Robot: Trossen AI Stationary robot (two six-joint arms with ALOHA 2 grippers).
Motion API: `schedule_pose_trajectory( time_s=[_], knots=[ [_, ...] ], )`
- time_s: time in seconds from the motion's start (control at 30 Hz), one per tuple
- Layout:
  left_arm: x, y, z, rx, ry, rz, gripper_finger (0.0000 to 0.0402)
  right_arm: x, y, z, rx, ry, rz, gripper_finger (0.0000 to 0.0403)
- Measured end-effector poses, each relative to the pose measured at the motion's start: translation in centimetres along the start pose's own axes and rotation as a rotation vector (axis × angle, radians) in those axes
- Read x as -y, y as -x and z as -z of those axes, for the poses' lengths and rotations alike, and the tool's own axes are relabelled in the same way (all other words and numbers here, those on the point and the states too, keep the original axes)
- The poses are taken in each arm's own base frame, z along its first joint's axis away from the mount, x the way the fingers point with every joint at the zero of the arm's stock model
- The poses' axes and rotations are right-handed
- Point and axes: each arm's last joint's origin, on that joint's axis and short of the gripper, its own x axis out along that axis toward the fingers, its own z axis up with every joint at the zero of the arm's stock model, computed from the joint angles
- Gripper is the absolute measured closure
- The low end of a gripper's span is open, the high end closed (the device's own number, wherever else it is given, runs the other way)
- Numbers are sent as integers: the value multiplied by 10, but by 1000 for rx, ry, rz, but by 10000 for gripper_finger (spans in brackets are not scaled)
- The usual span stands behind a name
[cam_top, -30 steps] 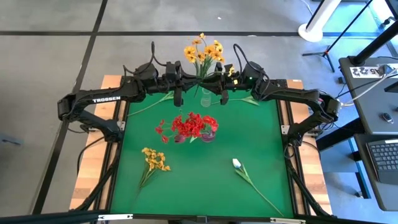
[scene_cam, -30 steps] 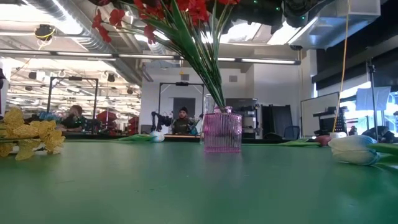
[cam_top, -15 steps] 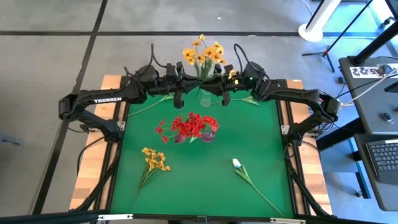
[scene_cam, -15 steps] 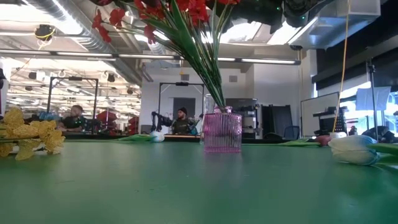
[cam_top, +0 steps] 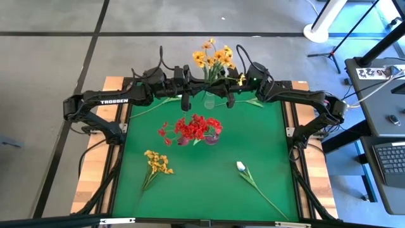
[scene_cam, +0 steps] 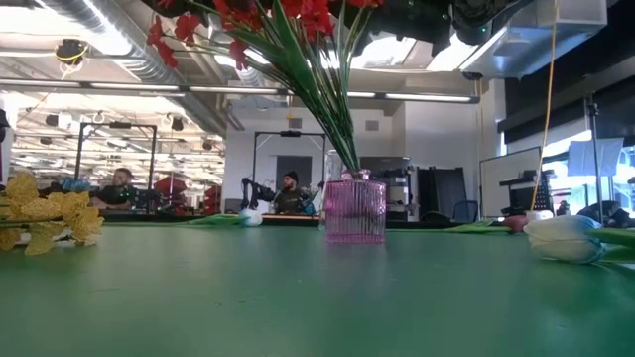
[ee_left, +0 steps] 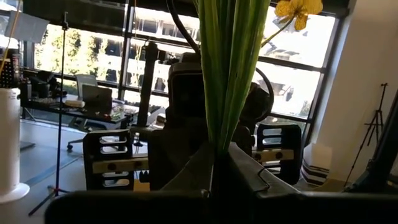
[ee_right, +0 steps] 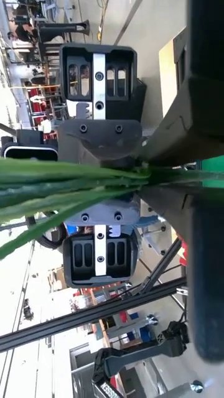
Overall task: Sort flowers into vase by color
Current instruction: Put the top yellow flowers into the transparent vase
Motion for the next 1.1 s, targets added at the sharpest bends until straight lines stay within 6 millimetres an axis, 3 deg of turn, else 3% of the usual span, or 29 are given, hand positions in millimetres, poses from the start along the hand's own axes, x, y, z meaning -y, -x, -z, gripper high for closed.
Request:
schedule_pose_trajectory(
  time_s=[0.13,0.37,0.7,0.87,0.97,1.1],
  knots=[
    [0,0,0,-4,12,-6,386,0,0,0,-4,20,-12,390],
    [0,10,-6,-50,35,-81,340,6,6,-3,-11,19,15,393],
    [16,61,-44,-95,-62,-239,265,21,34,-18,-46,65,114,393],
    [22,91,-55,-152,-131,-368,260,35,47,-7,-119,92,203,393],
    [21,102,-50,-199,-157,-438,260,41,55,6,-124,118,233,393],
    [15,107,-21,-284,-161,-489,261,44,67,27,-84,153,245,393]
  ],
)
